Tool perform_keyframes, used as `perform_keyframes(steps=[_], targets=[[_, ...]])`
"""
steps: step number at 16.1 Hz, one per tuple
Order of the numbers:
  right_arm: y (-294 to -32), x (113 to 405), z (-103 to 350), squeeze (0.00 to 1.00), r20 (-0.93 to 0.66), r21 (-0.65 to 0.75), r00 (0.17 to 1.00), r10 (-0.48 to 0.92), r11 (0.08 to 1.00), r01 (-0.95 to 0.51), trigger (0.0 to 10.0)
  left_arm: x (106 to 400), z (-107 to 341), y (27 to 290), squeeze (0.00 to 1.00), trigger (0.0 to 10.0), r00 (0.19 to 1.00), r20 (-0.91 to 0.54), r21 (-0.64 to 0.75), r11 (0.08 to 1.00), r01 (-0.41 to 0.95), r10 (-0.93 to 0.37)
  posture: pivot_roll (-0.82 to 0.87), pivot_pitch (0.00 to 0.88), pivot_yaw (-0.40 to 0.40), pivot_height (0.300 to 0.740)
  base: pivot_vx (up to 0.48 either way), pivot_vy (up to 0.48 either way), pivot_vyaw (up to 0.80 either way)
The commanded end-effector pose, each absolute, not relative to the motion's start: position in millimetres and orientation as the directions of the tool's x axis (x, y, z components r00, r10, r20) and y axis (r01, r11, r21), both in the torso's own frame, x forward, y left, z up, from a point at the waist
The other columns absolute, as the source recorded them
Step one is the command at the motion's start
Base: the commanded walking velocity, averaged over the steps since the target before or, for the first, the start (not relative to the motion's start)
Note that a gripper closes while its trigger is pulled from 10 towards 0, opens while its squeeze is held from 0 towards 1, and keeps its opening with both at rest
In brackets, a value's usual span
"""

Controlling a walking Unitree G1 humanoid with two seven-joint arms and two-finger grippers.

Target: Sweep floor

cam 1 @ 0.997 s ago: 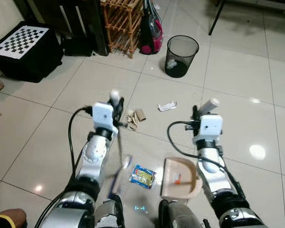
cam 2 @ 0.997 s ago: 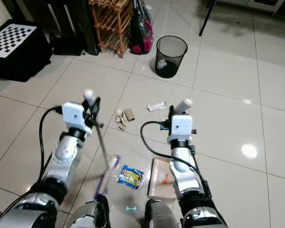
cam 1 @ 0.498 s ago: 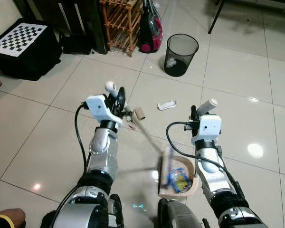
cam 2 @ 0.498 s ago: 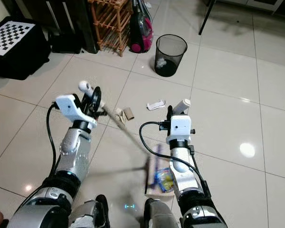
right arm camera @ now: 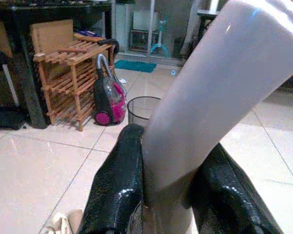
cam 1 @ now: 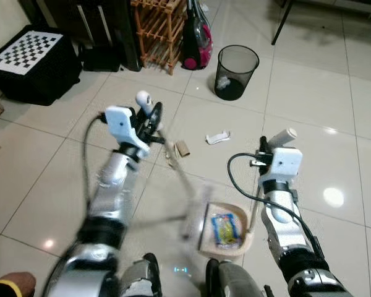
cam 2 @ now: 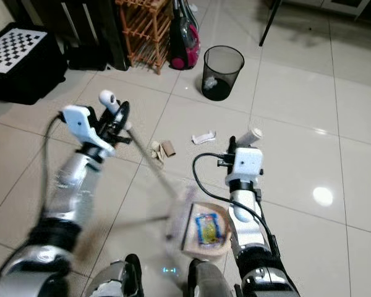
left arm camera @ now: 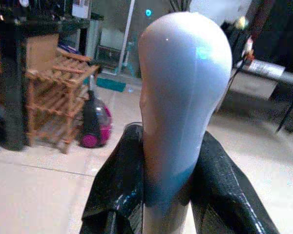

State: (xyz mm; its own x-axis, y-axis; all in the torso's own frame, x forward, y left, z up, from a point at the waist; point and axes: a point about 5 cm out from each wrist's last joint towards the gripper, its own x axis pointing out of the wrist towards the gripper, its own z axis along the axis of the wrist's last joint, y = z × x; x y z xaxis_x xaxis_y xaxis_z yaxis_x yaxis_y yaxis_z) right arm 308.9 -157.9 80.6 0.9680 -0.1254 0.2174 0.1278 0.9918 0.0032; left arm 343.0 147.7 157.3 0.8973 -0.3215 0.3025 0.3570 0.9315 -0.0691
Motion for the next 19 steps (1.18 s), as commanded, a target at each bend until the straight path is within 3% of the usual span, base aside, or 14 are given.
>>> perform_keyframes(steps=[1,6,9,14,19], targets=[[-164.4,307.0,79.8,0.0,0.2,0.067,0.964,-0.176,0.984,0.165,10.0,339.2,169.2,151.5,0.0,10.0,0.881,0.329,-0.037,0.928,0.37,-0.339,-0.05,0.138,0.018,0.74,0.0,0.0,0.0],[-179.2,313.2,99.3,0.0,0.207,0.202,0.937,-0.282,0.949,0.241,10.0,329.9,183.2,171.0,0.0,10.0,0.902,0.299,0.048,0.949,0.311,-0.311,-0.05,0.109,0.025,0.74,0.0,0.0,0.0],[-181.2,317.1,139.4,0.0,0.287,0.2,0.921,-0.265,0.957,0.213,10.0,316.1,175.7,182.3,0.0,10.0,0.918,0.284,0.085,0.961,0.265,-0.278,-0.05,0.101,0.028,0.74,0.0,0.0,0.0],[-180.4,311.1,185.9,0.0,0.363,0.2,0.904,-0.225,0.967,0.16,10.0,304.4,169.1,181.2,0.0,10.0,0.937,0.255,0.12,0.969,0.215,-0.24,-0.05,0.101,0.032,0.74,0.317,0.0,0.0],[-188.2,308.1,200.0,0.0,0.348,0.236,0.902,-0.257,0.955,0.181,10.0,299.9,173.2,183.7,0.0,10.0,0.941,0.262,0.175,0.969,0.172,-0.214,-0.05,0.102,0.037,0.74,0.391,0.0,0.0]])
